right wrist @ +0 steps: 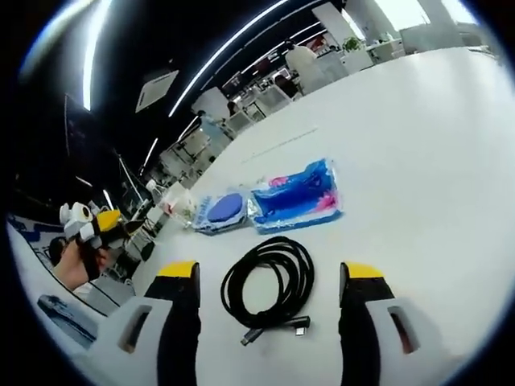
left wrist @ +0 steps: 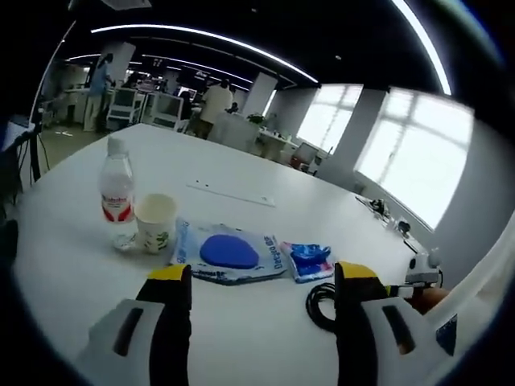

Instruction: Arrange the tabletop items into an orderly group along one side of the table until the central work area is clear of visible clutter.

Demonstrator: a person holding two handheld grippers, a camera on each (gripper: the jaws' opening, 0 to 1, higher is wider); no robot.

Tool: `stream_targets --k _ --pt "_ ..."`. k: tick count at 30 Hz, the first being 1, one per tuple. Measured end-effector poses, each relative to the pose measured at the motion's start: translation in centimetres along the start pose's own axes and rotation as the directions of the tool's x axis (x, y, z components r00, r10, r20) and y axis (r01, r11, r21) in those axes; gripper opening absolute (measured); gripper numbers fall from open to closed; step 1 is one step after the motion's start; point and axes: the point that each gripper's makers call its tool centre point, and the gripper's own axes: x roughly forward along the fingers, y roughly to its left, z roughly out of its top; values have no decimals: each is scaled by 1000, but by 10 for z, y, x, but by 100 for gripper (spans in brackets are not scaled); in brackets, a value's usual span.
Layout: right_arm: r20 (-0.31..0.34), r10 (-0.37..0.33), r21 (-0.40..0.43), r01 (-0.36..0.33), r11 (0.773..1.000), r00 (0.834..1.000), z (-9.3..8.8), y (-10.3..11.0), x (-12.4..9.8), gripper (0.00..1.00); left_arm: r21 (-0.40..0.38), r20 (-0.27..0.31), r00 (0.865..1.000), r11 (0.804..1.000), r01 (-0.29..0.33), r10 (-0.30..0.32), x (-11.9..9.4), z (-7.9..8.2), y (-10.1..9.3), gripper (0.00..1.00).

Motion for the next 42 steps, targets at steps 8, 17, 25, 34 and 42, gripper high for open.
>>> stream_targets --k 8,17,25,34,42 --pt "-30 -4 -61 2 998 1000 -5 -1 1 70 15 14 999 999 -46 46 -3 13 18 72" --pt "-37 -9 -93 6 996 999 -6 -4 1 70 17 52 992 993 -120 119 -5 45 49 71" --pt "-28 -21 -88 19 996 999 -3 -9 -1 70 26 56 983 984 -174 172 -5 67 73 70" --pt "-17 -24 -94 22 995 1000 -1 -9 -4 69 31 49 973 974 -225 224 -3 78 94 69" --pt "-37 -35 -101 32 994 999 -7 -14 -8 66 -107 77 956 956 -274 283 -9 102 130 66"
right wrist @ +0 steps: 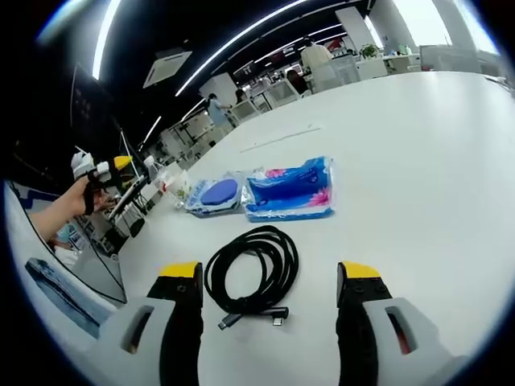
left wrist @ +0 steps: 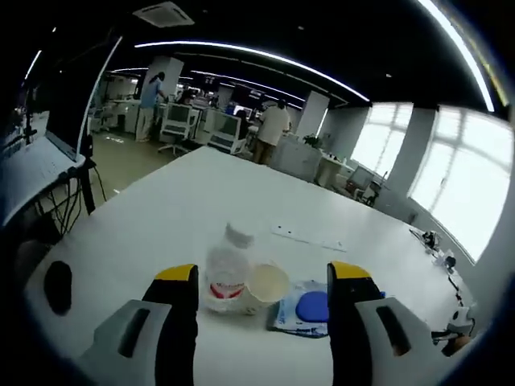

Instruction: Arrange the tabletop items into an orderly group along one side of the table until the central work area is clear of visible clutter.

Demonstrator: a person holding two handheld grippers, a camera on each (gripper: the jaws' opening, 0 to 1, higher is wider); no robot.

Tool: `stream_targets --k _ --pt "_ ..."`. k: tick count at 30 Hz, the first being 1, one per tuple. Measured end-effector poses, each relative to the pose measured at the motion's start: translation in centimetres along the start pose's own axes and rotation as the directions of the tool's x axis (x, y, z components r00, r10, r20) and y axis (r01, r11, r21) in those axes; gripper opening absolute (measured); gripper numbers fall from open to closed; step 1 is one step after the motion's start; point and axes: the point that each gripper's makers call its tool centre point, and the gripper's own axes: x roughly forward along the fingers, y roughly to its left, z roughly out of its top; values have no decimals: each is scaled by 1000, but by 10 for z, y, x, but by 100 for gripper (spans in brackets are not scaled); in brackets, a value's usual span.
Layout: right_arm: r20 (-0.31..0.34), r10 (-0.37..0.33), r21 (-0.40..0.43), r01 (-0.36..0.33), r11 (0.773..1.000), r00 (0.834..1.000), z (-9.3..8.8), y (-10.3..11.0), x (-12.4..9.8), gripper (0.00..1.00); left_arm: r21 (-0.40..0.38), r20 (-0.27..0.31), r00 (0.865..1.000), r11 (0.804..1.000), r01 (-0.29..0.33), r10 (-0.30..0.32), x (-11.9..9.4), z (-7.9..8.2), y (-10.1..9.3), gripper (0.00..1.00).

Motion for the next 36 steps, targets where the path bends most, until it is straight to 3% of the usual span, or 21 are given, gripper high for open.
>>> stream_targets --k 4,14,20,27,36 --pt "6 -1 0 1 1000 1000 2 0 1 66 -7 0 999 999 -41 41 6 6 10 66" --pt "5 -5 11 5 1000 1000 2 -2 1 64 -73 -46 998 996 -44 41 29 3 14 60" --pt "19 -21 31 20 999 1000 5 -8 0 63 -155 -41 997 986 -64 59 37 7 25 59" --pt "40 -25 57 23 998 999 9 -9 0 62 -121 -122 989 988 -96 81 50 -12 33 54" --pt "70 -35 95 28 995 997 14 -14 0 59 -104 -148 986 990 -95 79 68 -19 36 52"
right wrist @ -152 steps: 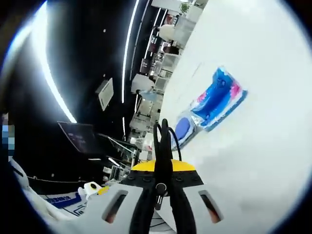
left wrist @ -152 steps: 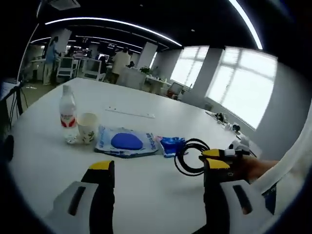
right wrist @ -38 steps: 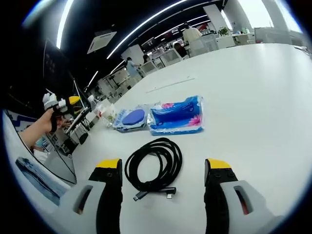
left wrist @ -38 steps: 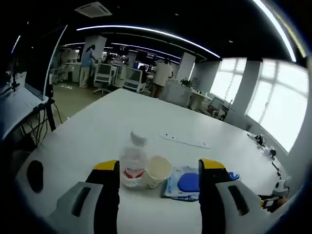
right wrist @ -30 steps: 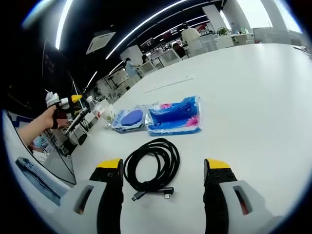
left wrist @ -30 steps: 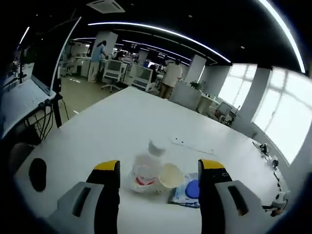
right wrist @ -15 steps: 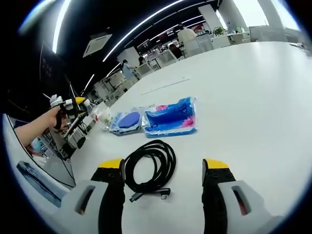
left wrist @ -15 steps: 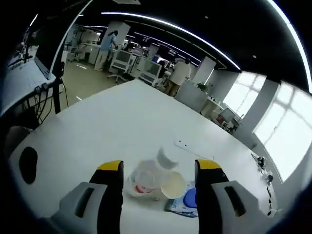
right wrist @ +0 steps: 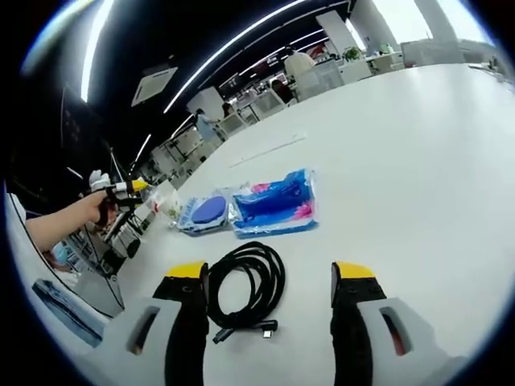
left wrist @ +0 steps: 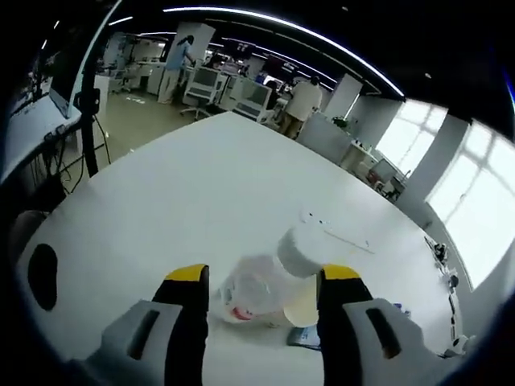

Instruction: Arrange the tabletop items into an orderly group along one side of the table until the central work area is clear of visible clutter.

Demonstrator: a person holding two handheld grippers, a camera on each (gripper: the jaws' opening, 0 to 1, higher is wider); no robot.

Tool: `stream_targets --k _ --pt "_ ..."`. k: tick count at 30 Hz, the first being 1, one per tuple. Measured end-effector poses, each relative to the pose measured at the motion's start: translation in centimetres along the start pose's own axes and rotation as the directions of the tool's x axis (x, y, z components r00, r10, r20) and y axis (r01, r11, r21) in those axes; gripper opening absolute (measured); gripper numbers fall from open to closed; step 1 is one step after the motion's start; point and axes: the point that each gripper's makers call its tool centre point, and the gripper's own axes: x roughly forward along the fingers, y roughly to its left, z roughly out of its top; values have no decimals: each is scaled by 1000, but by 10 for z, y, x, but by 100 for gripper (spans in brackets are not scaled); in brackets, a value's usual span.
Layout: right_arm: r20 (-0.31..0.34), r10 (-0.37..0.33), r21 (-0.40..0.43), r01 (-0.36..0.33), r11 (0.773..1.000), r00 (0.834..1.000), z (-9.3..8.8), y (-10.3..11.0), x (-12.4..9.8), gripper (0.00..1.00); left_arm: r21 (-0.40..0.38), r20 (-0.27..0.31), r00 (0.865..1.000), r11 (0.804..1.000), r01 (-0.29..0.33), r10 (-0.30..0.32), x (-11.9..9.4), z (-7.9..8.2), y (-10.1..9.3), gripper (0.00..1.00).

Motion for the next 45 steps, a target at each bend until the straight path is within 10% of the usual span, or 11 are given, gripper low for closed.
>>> stream_targets --k 22,45 --pt "20 -38 40 37 999 999 2 -12 -5 56 222 27 998 973 -68 64 12 4 -7 38" --pt "18 -21 52 20 998 1000 -1 -10 -4 54 474 -5 997 878 66 -72 -7 16 -11 25"
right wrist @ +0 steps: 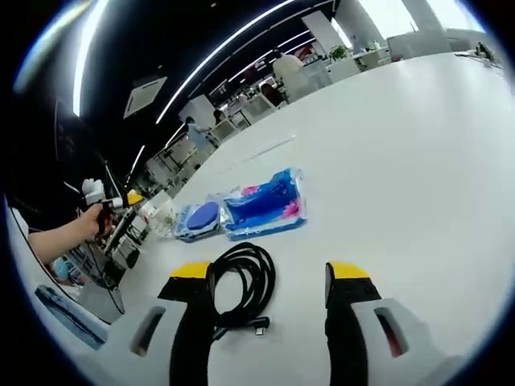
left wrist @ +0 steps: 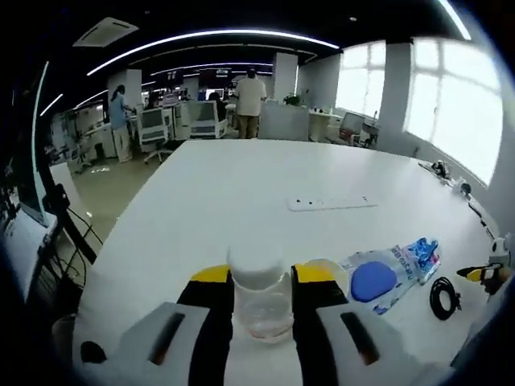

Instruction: Arrange the tabletop items into an orderly group along one side of the table until the central work area is clear of visible clutter.

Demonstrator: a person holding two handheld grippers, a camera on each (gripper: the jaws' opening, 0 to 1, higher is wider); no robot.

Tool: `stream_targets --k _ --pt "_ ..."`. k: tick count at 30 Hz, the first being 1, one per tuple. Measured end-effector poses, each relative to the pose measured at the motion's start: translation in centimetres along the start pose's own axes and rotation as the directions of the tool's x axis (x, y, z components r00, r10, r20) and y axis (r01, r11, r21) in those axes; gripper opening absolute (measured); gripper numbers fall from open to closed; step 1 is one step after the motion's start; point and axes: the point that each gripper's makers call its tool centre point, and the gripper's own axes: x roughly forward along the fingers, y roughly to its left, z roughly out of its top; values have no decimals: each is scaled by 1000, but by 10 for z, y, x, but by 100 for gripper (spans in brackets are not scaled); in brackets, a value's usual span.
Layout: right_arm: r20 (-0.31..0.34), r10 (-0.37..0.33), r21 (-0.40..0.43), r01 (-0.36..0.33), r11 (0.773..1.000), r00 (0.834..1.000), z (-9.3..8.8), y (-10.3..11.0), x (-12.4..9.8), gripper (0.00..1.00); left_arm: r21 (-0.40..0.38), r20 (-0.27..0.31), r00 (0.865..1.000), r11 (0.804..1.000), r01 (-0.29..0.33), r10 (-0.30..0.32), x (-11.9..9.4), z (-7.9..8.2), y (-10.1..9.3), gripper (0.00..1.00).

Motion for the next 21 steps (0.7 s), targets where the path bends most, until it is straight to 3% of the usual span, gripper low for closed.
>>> stream_targets --k 4,9,15,21 --pt "1 1 8 -1 1000 1000 0 1 1 54 6 32 998 999 52 -53 -4 12 3 22" --pt "-2 4 9 -4 1000 1000 -1 2 1 54 123 26 992 985 119 -123 -5 21 -4 21" --pt "9 -4 30 3 1000 1000 0 -2 -2 54 144 9 991 981 132 -134 -2 21 -7 21" --pt "15 -12 45 11 999 1000 0 -4 -4 54 107 -2 994 988 111 -112 7 11 -2 21"
